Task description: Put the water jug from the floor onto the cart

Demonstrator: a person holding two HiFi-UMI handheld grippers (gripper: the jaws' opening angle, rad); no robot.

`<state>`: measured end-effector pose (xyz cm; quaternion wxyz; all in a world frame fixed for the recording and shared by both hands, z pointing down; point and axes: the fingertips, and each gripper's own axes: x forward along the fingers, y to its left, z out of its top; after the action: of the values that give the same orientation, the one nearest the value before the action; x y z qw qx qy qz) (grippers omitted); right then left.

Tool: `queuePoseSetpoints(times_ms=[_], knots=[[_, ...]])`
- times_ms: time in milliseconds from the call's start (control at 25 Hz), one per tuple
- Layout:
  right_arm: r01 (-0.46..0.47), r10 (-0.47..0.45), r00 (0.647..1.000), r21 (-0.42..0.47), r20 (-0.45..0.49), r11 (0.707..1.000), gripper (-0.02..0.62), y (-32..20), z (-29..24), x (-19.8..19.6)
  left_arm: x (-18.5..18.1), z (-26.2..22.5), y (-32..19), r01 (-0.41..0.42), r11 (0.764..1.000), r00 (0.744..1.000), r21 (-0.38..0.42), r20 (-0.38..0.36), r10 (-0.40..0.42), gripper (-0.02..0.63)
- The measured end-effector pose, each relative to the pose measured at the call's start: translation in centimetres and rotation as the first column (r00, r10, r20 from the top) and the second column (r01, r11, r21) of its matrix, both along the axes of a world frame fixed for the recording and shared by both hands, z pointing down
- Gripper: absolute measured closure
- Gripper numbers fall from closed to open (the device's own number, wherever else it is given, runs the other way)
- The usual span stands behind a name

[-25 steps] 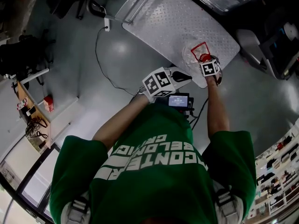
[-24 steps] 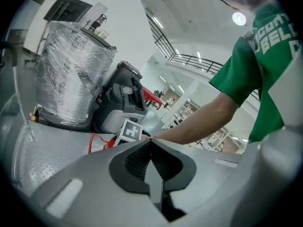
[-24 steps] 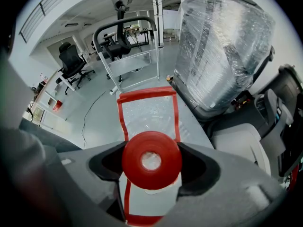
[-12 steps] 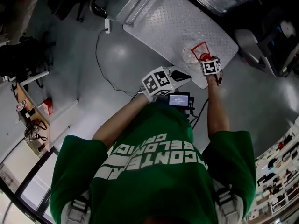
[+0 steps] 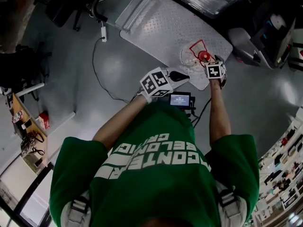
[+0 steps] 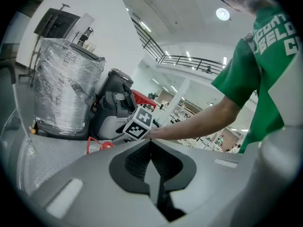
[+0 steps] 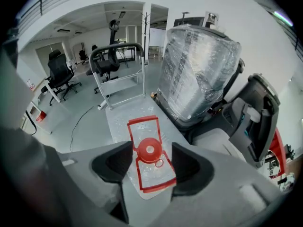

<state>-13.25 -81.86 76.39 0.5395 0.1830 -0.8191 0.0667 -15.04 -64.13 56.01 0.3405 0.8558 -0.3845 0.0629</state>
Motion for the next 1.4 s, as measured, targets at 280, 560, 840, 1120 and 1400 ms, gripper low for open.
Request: queuePoseSetpoints(times_ms=[280,560,840,1120,1400], knots=[[-0.016,0.003,0.992,0.105,0.125,0.994,0.603,4.1,-7.2,0.7,1.6,-1.4,4.1,-0.068,0.996,0.998,0.049,0.019,0.067,0.600],[-0.071,0.040,0.981,0.159,0.187,0.985,0.601,9.6,-11.5,3.4,1.7,-2.4,8.4,-0.068,0.993,0.998,0.092,0.024,0.066,0.600],[-0.118,0.066,0.970,0.212,0.235,0.970,0.601,16.4,-15.0,7.2,2.6,-2.8,14.0,-0.084,0.988,0.994,0.133,0.074,0.074,0.600],[-0.161,0.097,0.958,0.228,0.271,0.960,0.601,22.8,-16.9,10.4,3.4,-2.7,18.4,-0.087,0.984,0.994,0.153,0.079,0.075,0.600],[-0.203,0.134,0.947,0.218,0.292,0.955,0.601,27.6,-17.8,13.6,4.5,-3.0,20.7,-0.084,0.983,0.995,0.165,0.070,0.073,0.600]])
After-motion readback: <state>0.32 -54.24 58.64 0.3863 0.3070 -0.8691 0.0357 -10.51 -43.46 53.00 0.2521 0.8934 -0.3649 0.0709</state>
